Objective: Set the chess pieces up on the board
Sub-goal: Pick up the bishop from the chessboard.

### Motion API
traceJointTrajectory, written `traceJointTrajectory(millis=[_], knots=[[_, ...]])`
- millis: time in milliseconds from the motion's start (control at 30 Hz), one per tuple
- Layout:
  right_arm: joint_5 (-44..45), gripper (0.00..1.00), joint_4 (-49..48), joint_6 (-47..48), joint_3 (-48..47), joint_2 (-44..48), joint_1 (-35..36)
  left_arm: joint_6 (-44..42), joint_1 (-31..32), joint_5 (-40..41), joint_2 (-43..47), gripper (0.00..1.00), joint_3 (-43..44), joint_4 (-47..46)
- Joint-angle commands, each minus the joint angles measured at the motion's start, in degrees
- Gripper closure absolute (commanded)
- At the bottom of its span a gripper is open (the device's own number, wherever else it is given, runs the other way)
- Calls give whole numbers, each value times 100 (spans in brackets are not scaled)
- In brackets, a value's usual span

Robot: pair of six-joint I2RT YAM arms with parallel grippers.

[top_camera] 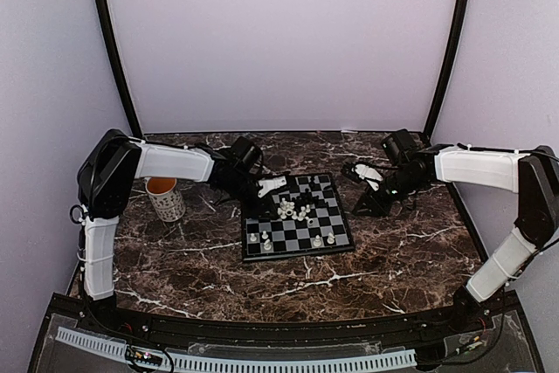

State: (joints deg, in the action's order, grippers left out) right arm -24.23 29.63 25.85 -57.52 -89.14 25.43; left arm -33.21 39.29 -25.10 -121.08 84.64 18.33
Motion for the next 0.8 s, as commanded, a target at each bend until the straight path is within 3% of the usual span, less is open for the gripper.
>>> traceJointTrajectory(millis=[0,133,533,767], knots=[[-64,75,-79,26,-82,11,-11,214,19,227,407,67,-260,74],[-92,75,-59,28,-123,-33,-9,121,22,432,421,61,-249,-228],[-65,75,-31,24,-135,-2,-12,-359,30,627,77,59,173,-226],[-90,75,10,17,-194,-63,-8,-570,99,341,14,59,242,-275]])
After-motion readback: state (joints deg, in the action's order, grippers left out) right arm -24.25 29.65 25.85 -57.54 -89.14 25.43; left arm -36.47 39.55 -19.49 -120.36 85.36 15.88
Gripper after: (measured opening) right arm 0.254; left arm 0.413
